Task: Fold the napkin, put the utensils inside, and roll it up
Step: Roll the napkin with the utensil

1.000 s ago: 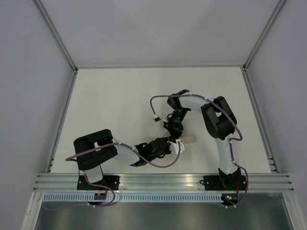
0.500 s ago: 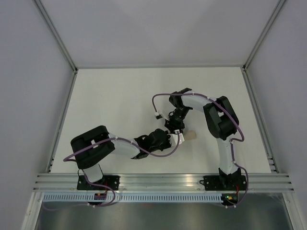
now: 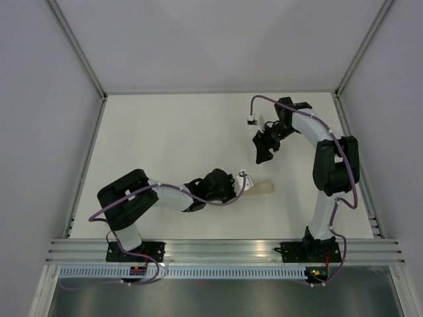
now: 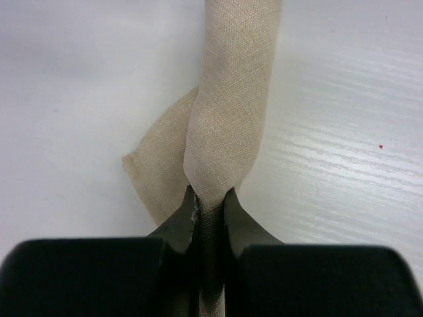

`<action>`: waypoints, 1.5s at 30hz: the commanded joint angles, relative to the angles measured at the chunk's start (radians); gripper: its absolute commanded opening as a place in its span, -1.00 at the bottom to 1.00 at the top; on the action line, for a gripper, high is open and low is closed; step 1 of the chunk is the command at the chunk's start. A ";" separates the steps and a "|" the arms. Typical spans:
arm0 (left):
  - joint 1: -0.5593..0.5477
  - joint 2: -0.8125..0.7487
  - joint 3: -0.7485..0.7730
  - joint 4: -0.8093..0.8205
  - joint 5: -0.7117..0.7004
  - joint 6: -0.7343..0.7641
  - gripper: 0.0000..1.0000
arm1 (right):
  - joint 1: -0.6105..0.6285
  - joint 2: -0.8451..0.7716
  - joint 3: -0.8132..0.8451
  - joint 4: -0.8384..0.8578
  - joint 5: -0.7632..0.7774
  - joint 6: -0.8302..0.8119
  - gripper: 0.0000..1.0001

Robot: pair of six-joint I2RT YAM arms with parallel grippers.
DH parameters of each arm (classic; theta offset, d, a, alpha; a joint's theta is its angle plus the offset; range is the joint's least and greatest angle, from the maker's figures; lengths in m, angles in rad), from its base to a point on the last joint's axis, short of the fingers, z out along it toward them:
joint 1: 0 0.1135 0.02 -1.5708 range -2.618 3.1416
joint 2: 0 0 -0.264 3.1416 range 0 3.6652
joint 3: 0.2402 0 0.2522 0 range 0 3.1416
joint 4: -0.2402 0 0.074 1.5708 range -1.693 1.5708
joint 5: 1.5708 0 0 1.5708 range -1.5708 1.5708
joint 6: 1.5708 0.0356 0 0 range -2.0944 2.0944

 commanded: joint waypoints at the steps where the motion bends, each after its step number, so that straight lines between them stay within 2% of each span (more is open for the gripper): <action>1: 0.023 0.063 0.025 -0.168 0.165 -0.121 -0.95 | -0.113 -0.154 0.002 0.083 -0.082 0.038 0.61; 4: 0.052 0.089 0.076 -0.239 0.228 -0.152 -0.95 | -0.158 -0.298 -0.099 0.156 -0.074 0.040 0.59; 8: 0.073 0.116 0.136 -0.337 0.265 -0.173 -0.95 | -0.159 -0.495 -0.265 0.285 -0.068 0.070 0.62; 12: 0.101 0.145 0.199 -0.428 0.325 -0.193 -0.95 | -0.152 -0.624 -0.311 0.223 -0.103 0.019 0.64; 15: 0.136 0.197 0.265 -0.548 0.397 -0.216 -0.95 | -0.127 -0.717 -0.406 0.256 -0.065 -0.024 0.66; 22: 0.204 0.338 0.383 -0.687 0.579 -0.264 -0.95 | 0.078 -0.938 -0.714 0.486 0.136 -0.063 0.72; 29: 0.253 0.409 0.433 -0.774 0.652 -0.284 -0.95 | 0.183 -0.989 -0.914 0.598 0.193 -0.100 0.72; 41: 0.297 0.524 0.493 -0.870 0.728 -0.319 -0.95 | 0.431 -0.928 -1.190 1.066 0.562 -0.092 0.67; 45: 0.299 0.550 0.516 -0.894 0.745 -0.317 -0.95 | 0.486 -0.891 -1.210 1.187 0.652 -0.058 0.67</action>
